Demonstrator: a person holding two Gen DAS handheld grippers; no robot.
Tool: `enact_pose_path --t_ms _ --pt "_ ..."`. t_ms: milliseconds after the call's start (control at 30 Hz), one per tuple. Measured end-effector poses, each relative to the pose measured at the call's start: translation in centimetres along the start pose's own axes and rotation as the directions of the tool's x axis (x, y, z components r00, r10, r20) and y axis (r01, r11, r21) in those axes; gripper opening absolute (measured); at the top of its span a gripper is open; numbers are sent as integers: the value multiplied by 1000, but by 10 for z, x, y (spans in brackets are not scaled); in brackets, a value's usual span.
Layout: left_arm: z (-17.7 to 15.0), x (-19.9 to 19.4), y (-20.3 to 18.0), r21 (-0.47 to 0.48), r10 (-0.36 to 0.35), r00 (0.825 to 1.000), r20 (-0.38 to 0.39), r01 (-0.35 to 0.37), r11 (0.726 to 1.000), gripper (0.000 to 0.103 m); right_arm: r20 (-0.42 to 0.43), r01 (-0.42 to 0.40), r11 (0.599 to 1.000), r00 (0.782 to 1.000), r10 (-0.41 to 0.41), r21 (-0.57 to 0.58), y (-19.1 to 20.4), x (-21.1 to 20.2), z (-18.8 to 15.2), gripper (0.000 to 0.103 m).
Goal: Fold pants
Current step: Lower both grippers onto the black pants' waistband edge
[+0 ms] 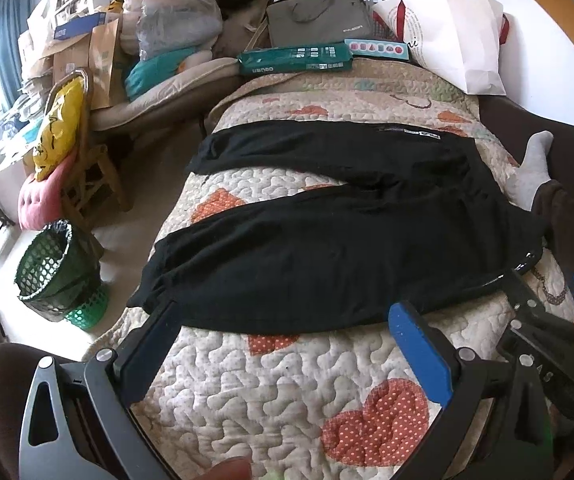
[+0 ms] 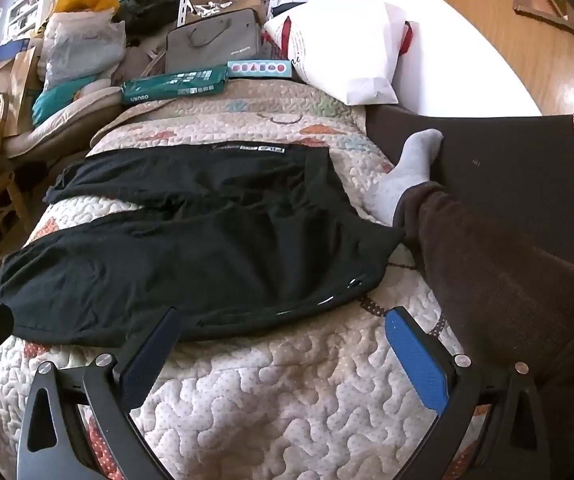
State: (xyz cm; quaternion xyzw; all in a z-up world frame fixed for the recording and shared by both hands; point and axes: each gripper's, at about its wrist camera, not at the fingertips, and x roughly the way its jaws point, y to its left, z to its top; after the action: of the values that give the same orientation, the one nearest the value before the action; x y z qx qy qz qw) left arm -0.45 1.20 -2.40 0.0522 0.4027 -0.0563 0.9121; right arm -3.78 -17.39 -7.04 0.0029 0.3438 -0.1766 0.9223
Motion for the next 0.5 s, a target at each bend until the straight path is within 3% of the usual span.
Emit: enact_pose_path --t_ms 267,500 --pt "-7 14 2 5 39 999 1 -39 999 103 -26 -11 1000 1000 11 -9 4 2 0 103" --pt "-13 70 -7 26 -2 993 -120 5 1000 103 -64 -1 1000 998 3 24 0 15 -2 103"
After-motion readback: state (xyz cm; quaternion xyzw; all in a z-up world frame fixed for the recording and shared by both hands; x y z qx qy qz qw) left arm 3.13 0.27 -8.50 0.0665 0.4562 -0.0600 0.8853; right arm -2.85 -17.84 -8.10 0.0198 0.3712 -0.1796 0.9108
